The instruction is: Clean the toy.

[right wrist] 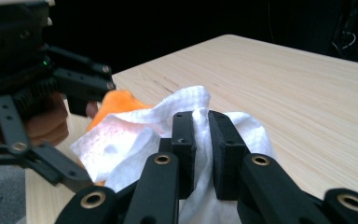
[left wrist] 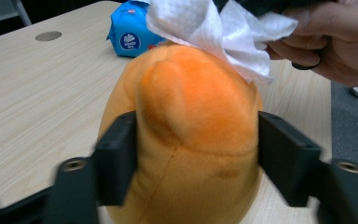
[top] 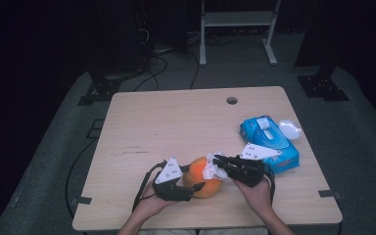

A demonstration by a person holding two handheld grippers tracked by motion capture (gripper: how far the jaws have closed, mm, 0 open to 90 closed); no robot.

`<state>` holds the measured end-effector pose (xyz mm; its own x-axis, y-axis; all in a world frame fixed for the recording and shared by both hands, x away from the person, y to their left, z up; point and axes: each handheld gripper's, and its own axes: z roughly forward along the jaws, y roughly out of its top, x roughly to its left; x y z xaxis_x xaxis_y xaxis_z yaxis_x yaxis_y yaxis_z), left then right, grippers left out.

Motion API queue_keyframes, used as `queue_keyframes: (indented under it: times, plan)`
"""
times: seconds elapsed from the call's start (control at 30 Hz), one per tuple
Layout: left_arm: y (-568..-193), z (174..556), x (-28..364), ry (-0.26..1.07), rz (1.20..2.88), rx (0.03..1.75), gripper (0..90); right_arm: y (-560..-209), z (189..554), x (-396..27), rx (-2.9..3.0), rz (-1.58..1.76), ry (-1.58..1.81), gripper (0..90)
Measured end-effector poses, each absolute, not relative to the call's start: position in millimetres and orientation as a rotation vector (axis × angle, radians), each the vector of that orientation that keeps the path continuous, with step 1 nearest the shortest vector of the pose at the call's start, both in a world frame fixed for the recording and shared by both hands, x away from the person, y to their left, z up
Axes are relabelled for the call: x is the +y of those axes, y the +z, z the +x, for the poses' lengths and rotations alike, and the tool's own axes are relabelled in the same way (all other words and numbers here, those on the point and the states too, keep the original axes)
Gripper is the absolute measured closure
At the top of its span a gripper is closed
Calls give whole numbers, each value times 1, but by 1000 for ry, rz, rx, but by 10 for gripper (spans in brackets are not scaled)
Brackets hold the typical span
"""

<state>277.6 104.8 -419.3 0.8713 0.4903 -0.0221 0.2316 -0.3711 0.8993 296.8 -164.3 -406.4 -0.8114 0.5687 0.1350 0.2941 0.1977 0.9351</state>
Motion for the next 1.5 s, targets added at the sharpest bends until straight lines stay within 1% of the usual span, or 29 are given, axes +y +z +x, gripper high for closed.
queue_keyframes:
  times: [0.03,0.07,0.1,0.13,0.17,0.23,0.27,0.33,0.4,0.5,0.63,0.73,0.77,0.97,1.03,1.13,1.33,1.4,1.5]
  plan:
    - [-421,281,106,291,1967,572,175,-406,296,-164,2233,818,1643,806]
    - [-422,282,107,274,1962,591,115,-406,295,-163,2236,812,1640,806]
    - [-425,284,109,238,1953,604,105,-406,295,-163,2238,812,1644,806]
    - [-427,285,109,208,1955,600,125,-406,295,-162,2239,813,1650,806]
    - [-428,283,108,208,1960,575,178,-405,294,-161,2243,808,1656,807]
    - [-424,278,106,288,1981,523,298,-403,290,-157,2246,790,1663,807]
    - [-421,275,105,333,1987,496,344,-401,288,-154,2245,769,1675,806]
    - [-418,269,101,425,1996,437,399,-396,283,-150,2246,728,1730,807]
    - [-418,264,96,509,2040,376,422,-391,278,-145,2256,671,1751,806]
    - [-421,262,94,496,2056,361,421,-394,277,-139,2283,651,1719,806]
    - [-424,263,96,465,2056,352,398,-403,291,-154,2266,760,1672,807]
    - [-426,266,96,429,2047,389,287,-407,298,-164,2272,824,1666,807]
    - [-427,267,96,416,2044,392,273,-407,297,-163,2273,817,1669,806]
    - [-428,265,96,432,2068,354,276,-394,275,-134,2332,610,1693,805]
    - [-429,264,96,435,2068,339,296,-394,272,-129,2337,584,1652,806]
    - [-430,264,96,431,2063,332,308,-398,283,-138,2342,655,1674,807]
    - [-431,263,95,422,2061,307,310,-410,304,-162,2313,824,1596,808]
    - [-431,263,94,420,2070,292,309,-411,306,-165,2314,854,1633,808]
    - [-432,261,93,427,2079,269,308,-405,297,-154,2324,779,1644,807]
